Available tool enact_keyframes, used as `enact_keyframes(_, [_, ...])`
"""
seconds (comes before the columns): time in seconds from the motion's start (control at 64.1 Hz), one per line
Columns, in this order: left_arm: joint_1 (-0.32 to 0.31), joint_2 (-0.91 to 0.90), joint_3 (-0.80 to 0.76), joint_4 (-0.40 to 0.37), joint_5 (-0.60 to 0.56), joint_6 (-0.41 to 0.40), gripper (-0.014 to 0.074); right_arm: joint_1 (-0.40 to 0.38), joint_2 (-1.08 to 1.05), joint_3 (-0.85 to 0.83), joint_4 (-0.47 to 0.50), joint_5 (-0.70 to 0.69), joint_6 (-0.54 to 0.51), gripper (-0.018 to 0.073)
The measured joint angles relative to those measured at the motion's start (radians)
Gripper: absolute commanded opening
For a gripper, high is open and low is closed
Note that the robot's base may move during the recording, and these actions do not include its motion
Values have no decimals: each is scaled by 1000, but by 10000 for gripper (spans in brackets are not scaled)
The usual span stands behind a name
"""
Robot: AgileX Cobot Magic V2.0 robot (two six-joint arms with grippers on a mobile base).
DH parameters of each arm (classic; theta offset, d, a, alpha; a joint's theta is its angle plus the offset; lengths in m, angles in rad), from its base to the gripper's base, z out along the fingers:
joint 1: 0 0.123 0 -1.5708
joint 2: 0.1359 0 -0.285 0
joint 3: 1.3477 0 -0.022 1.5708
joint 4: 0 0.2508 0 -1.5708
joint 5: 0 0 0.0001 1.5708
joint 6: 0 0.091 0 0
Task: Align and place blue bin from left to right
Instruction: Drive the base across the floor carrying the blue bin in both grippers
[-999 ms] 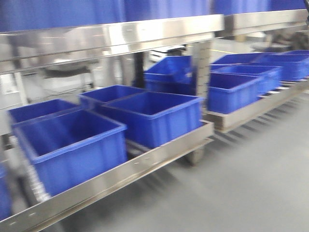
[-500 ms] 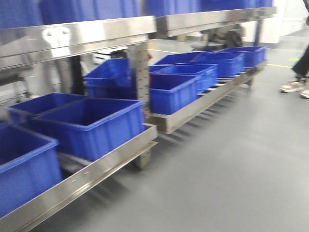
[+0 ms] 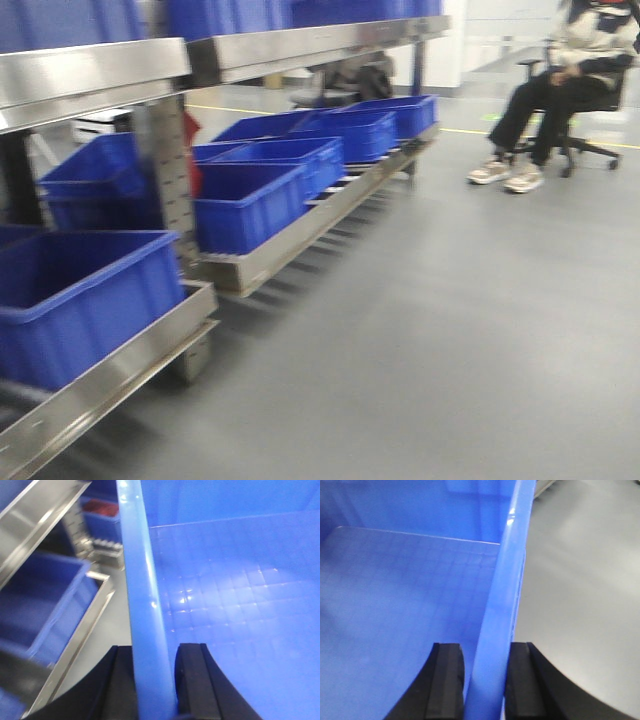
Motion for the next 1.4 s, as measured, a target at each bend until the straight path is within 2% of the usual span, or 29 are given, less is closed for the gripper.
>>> enact_keyframes(1.405, [0,0,0,0,0,0,-10,0,0,0,0,-2,-2,-73])
